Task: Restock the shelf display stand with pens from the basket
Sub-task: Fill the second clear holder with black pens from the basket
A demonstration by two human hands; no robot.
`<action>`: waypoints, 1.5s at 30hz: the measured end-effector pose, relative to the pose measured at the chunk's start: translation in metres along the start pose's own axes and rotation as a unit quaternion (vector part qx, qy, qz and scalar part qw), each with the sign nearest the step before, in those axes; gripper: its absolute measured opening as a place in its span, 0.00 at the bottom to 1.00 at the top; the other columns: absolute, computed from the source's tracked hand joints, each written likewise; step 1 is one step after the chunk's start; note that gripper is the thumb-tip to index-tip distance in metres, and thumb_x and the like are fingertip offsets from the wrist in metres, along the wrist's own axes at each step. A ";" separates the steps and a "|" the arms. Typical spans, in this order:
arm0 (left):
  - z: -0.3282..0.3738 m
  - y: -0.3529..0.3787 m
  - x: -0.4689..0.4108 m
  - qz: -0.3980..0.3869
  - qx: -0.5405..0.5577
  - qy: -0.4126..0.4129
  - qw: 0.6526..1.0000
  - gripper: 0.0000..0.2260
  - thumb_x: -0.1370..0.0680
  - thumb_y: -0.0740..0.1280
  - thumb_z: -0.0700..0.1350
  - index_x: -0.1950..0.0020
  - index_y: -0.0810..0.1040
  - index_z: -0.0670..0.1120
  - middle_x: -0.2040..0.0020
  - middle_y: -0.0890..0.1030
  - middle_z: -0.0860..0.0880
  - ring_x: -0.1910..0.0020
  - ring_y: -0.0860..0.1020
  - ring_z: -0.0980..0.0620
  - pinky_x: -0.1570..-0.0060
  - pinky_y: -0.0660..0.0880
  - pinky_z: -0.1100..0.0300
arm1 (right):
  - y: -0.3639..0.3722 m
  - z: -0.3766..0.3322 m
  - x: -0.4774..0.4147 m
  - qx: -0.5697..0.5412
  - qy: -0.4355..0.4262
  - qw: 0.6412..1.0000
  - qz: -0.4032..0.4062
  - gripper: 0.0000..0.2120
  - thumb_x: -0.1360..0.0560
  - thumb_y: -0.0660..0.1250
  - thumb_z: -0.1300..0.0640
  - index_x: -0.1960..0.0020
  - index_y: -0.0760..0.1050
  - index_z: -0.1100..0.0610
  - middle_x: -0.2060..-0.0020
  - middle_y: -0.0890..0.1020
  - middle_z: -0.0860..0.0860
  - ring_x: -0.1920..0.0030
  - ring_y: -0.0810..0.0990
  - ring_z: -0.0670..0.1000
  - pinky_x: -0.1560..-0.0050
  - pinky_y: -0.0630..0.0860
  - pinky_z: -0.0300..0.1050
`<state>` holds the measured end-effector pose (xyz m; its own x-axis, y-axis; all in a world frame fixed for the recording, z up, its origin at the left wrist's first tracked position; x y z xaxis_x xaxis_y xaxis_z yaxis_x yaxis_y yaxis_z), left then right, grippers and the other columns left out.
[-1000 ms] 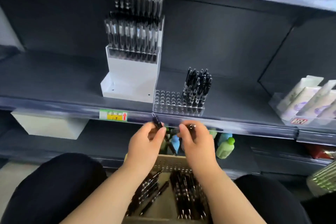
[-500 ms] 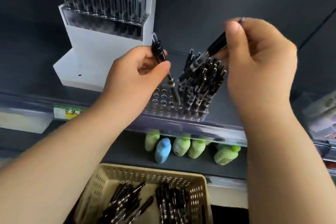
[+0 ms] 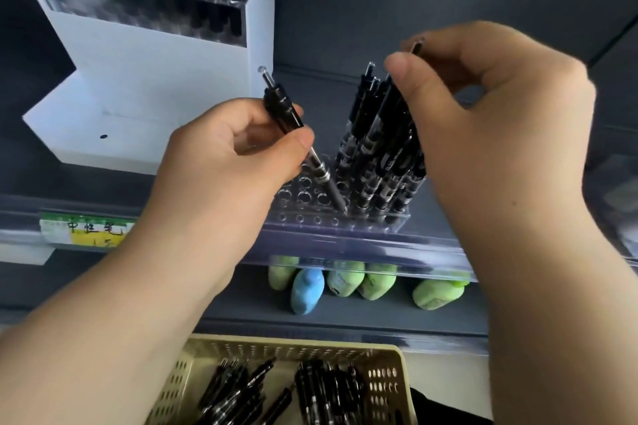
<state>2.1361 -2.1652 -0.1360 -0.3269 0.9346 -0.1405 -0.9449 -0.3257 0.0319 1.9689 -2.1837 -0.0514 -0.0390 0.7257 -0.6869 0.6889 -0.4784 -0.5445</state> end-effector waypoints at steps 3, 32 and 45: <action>0.004 0.007 0.000 -0.010 -0.009 0.018 1.000 0.05 0.33 0.71 0.50 0.59 0.82 0.59 0.58 0.84 0.54 0.52 0.82 0.51 0.46 0.77 0.50 | 0.003 0.001 -0.001 0.008 0.001 1.000 0.000 0.08 0.27 0.67 0.46 0.53 0.81 0.48 0.68 0.73 0.35 0.57 0.79 0.51 0.54 0.75 0.46; 0.025 0.039 0.012 -0.065 -0.319 0.199 0.924 0.17 0.24 0.67 0.44 0.35 0.75 0.52 0.57 0.78 0.55 0.61 0.73 0.59 0.59 0.66 0.78 | 0.024 0.008 -0.001 0.256 -0.044 0.965 -0.036 0.16 0.26 0.61 0.42 0.51 0.83 0.50 0.44 0.74 0.52 0.39 0.67 0.60 0.51 0.56 0.46; 0.016 0.047 0.010 -0.053 -0.354 0.222 0.907 0.19 0.25 0.65 0.42 0.35 0.74 0.40 0.63 0.66 0.58 0.62 0.63 0.64 0.62 0.61 0.83 | 0.020 0.011 -0.006 0.258 0.001 0.963 -0.079 0.14 0.25 0.63 0.43 0.48 0.81 0.50 0.40 0.70 0.46 0.36 0.63 0.54 0.49 0.55 0.43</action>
<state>2.0880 -2.1692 -0.1199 -0.0484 0.8671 -0.4957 -0.6720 -0.3954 -0.6262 1.9750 -2.2028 -0.0639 -0.1129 0.8103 -0.5751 0.2228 -0.5434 -0.8094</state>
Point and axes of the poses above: each hand's wrist, its own x-axis away from the middle knuckle, its own y-axis out of the palm, z = x × y, the point moved 6 cm from there along -x, towards the middle knuckle
